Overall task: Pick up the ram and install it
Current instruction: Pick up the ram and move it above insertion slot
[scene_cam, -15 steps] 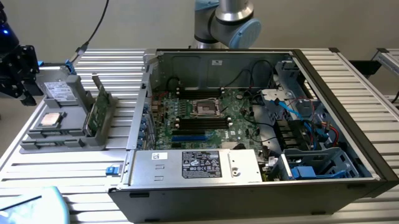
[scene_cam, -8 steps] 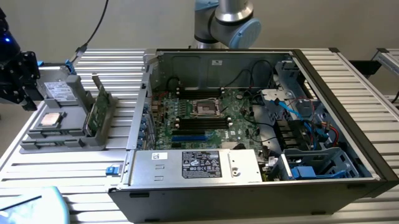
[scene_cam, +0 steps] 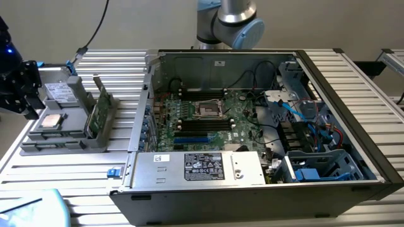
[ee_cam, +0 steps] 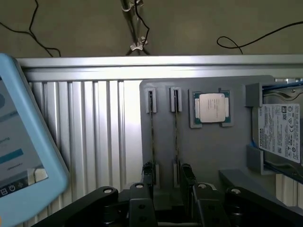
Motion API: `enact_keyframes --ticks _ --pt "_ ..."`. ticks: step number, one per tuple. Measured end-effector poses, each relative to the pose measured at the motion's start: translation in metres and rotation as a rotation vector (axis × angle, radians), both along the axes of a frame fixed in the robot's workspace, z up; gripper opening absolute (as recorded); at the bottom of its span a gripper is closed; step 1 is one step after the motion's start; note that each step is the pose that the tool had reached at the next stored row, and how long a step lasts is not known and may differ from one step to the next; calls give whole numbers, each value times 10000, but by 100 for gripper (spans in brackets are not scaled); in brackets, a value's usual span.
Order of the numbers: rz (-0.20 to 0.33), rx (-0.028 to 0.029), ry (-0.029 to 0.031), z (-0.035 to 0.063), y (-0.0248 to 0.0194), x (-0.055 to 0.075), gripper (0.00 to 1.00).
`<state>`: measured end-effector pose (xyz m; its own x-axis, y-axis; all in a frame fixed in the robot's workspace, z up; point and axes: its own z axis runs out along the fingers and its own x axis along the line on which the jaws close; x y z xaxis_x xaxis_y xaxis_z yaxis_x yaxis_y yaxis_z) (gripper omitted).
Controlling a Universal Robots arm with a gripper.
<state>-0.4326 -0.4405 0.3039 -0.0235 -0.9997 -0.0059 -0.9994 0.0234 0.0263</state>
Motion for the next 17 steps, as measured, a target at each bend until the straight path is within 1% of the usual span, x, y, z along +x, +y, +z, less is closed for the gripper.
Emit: enact_keyframes --ticks 8,17 --pt "212 1 26 -147 -74 -2 37" --pt "520 1 28 -310 -122 -6 37"
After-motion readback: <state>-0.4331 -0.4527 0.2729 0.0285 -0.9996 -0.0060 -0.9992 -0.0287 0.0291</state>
